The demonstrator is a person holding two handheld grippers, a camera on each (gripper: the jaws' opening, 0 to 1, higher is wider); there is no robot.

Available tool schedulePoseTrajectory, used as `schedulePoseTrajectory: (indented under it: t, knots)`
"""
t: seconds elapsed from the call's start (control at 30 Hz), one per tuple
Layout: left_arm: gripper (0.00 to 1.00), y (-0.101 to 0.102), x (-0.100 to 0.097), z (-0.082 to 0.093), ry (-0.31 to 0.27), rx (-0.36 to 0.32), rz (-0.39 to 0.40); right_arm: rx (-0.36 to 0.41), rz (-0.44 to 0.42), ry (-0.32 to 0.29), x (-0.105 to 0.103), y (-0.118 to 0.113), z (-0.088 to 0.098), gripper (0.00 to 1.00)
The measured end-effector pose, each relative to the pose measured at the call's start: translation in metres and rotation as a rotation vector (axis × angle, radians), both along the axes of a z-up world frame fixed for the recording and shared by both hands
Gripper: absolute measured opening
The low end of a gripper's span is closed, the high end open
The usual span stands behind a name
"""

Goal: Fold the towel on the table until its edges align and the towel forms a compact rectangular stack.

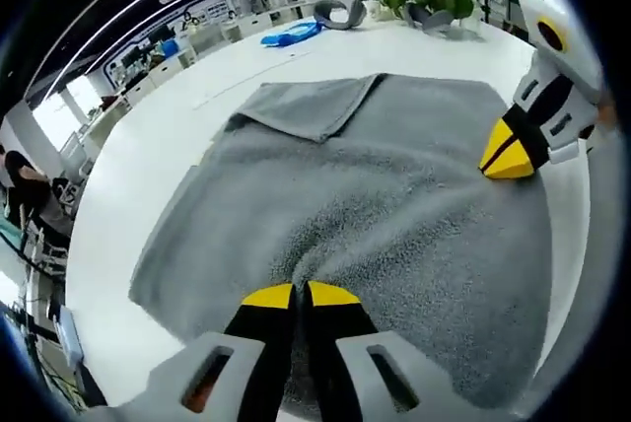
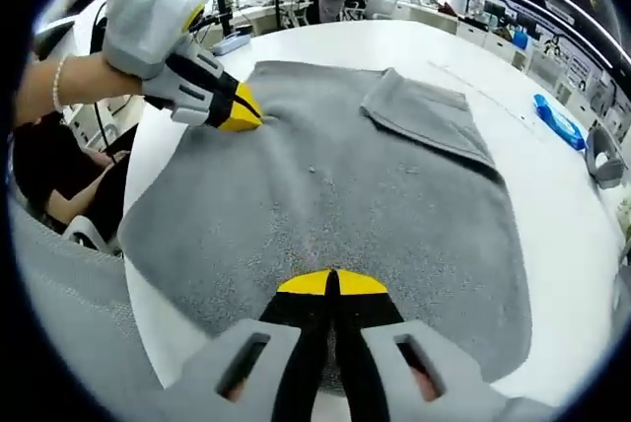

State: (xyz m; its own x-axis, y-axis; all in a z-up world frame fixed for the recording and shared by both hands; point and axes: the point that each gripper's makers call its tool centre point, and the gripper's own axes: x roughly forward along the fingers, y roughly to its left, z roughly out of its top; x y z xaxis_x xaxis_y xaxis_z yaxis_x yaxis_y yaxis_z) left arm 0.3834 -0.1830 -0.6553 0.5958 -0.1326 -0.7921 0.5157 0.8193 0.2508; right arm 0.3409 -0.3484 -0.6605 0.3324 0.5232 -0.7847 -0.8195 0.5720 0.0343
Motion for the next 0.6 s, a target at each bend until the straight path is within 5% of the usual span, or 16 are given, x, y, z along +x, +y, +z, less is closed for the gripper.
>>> schedulePoseTrajectory:
  t: [0.6]
  knots:
    - [0.03, -0.006, 0.014, 0.000, 0.001, 0.011, -0.051, 0.011, 0.072, 0.054, -0.050, 0.002, 0.002, 0.00]
